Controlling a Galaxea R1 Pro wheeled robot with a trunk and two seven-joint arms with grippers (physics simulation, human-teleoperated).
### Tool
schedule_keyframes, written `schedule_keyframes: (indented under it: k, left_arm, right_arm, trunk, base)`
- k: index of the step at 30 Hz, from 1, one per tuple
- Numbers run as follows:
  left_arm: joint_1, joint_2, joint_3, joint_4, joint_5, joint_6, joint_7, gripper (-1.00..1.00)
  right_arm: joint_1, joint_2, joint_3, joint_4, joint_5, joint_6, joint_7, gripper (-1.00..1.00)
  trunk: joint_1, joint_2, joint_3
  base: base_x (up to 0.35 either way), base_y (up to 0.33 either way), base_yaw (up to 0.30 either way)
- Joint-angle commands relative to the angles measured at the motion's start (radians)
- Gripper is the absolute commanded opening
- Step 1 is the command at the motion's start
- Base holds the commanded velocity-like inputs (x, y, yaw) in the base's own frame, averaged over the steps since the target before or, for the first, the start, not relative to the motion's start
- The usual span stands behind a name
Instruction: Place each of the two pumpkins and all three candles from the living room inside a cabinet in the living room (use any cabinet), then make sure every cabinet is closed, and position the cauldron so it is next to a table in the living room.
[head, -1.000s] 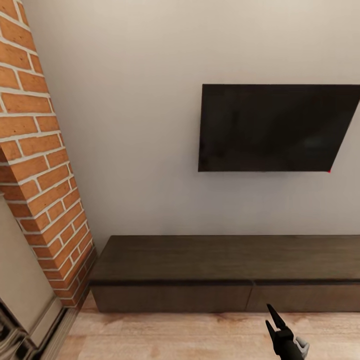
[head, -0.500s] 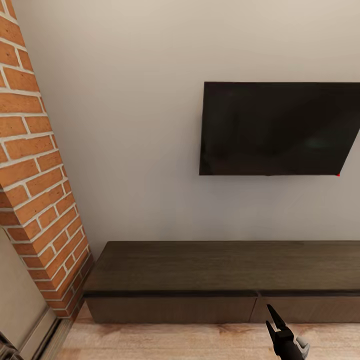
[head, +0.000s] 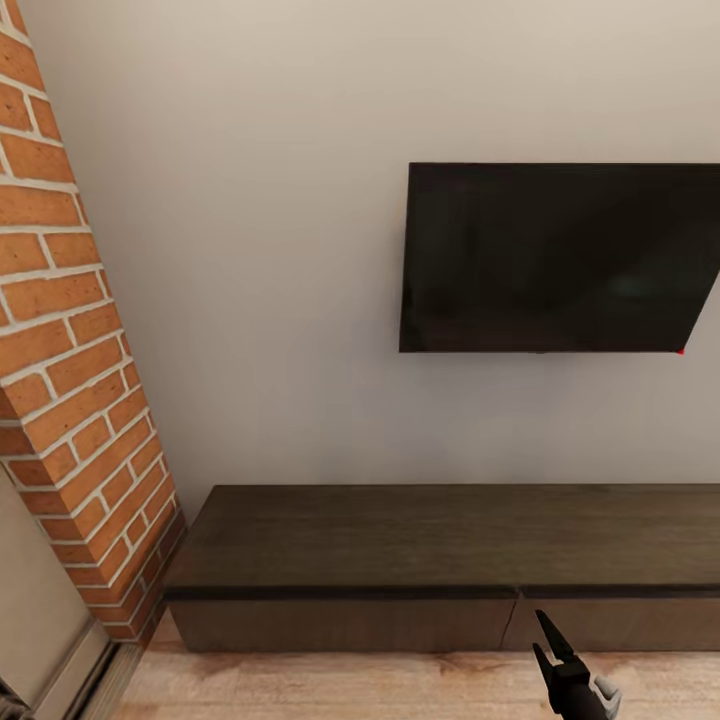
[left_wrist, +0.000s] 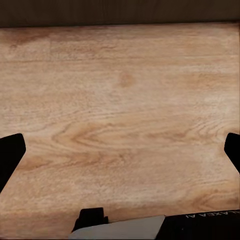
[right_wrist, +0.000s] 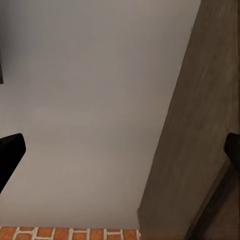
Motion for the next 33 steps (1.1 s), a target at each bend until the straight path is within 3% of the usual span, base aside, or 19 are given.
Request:
schedule_keyframes:
  k: [1, 5, 11, 22, 29, 33]
  left_arm:
    - [0.0, 0.0, 0.001, 0.006, 0.0, -0.003, -0.003, 1.0]
    - [0.0, 0.001, 0.0, 0.013, -0.001, -0.004, -0.003, 1.0]
    - [0.0, 0.002, 0.0, 0.018, -0.002, -0.018, -0.003, 1.0]
    - [0.0, 0.002, -0.001, 0.043, -0.002, -0.034, -0.004, 1.0]
    - [0.0, 0.001, 0.0, 0.046, -0.002, -0.035, -0.004, 1.0]
    - [0.0, 0.0, 0.0, 0.046, -0.002, -0.035, -0.003, 1.0]
  right_arm:
    - [-0.001, -0.001, -0.001, 0.011, -0.01, 0.011, 0.002, 1.0]
    - [0.0, -0.008, -0.013, 0.051, -0.015, 0.015, 0.001, 1.0]
    - [0.0, -0.026, -0.114, 0.103, -0.024, 0.021, 0.002, 1.0]
    - [0.0, -0.035, -0.142, 0.154, -0.028, 0.02, -0.006, 1.0]
    - [0.0, -0.046, -0.203, 0.181, -0.026, 0.019, -0.011, 1.0]
    - [0.0, -0.049, -0.213, 0.187, -0.026, 0.019, -0.012, 1.0]
  trunk:
    - [0.0, 0.0, -0.001]
    - [0.0, 0.0, -0.001]
    - [0.0, 0.0, -0.001]
    - [0.0, 0.0, -0.001]
    - [0.0, 0.0, -0.001]
    - [0.0, 0.0, -0.001]
  base:
    - [0.004, 0.0, 0.0]
    - [0.003, 0.0, 0.0]
    - [0.078, 0.0, 0.0]
    - [0.127, 0.0, 0.0]
    - [0.056, 0.0, 0.0]
    - [0.009, 0.0, 0.0]
